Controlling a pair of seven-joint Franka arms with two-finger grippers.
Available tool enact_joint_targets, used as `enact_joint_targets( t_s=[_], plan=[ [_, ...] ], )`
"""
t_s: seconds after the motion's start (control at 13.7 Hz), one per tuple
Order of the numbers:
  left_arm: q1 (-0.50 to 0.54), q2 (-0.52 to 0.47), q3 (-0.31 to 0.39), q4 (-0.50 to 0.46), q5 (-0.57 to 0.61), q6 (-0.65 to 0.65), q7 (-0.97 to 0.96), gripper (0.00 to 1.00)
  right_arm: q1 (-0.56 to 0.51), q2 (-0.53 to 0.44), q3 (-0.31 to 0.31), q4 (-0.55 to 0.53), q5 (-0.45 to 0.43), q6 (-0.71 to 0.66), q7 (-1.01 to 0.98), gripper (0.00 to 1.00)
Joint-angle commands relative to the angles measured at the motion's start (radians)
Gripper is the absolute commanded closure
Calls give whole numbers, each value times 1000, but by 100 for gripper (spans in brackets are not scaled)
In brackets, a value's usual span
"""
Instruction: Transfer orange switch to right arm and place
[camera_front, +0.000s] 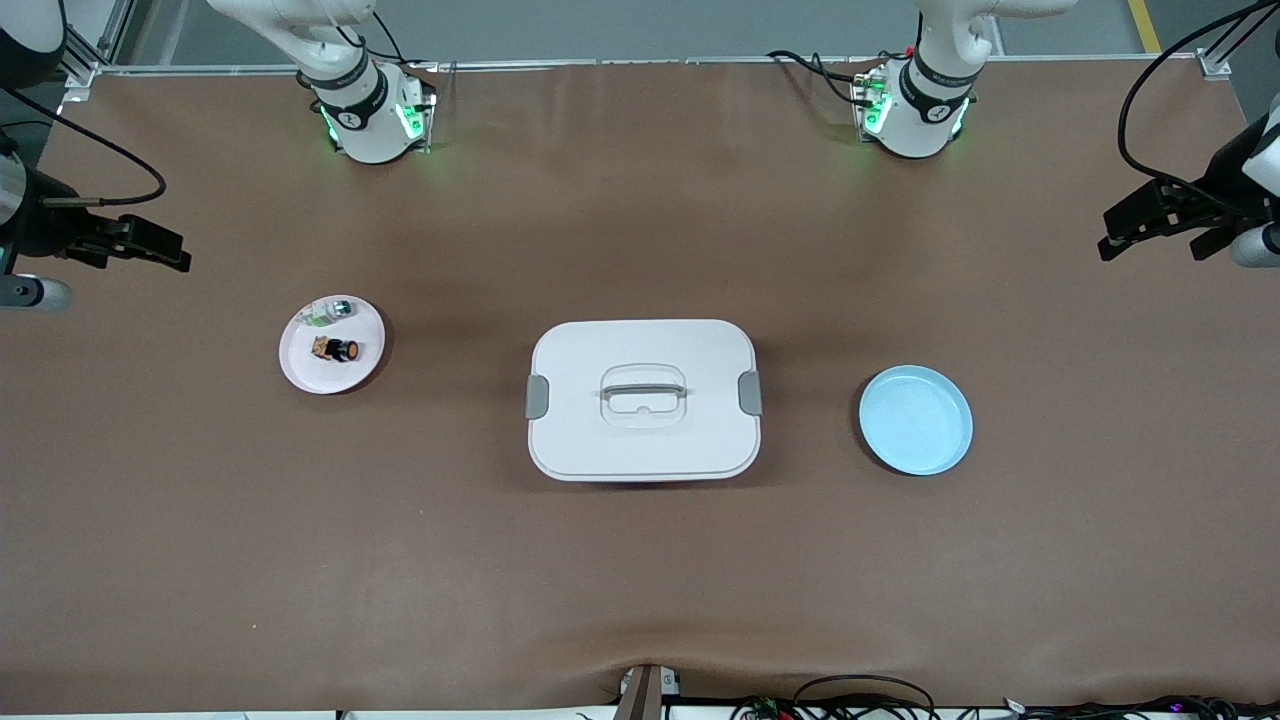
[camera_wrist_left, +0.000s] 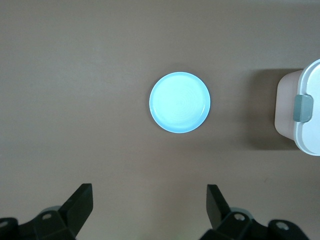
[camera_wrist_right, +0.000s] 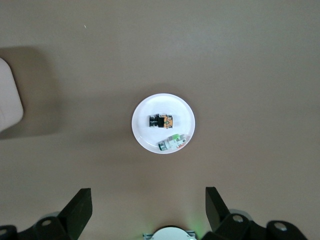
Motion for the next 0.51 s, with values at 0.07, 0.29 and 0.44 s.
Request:
enact_joint_targets(
  t_s=[0.07, 0.29, 0.44],
  plan=[
    [-10, 8, -5, 27, 23, -21, 3, 0, 4, 16, 9, 70, 15, -29, 49, 0],
    [-5, 8, -14, 27, 23, -21, 3, 0, 6, 10, 11, 73, 17, -31, 59, 0],
    [-4, 8, -14, 25, 23, -21, 3, 0, 6, 4, 14, 77, 21, -73, 61, 0]
  ],
)
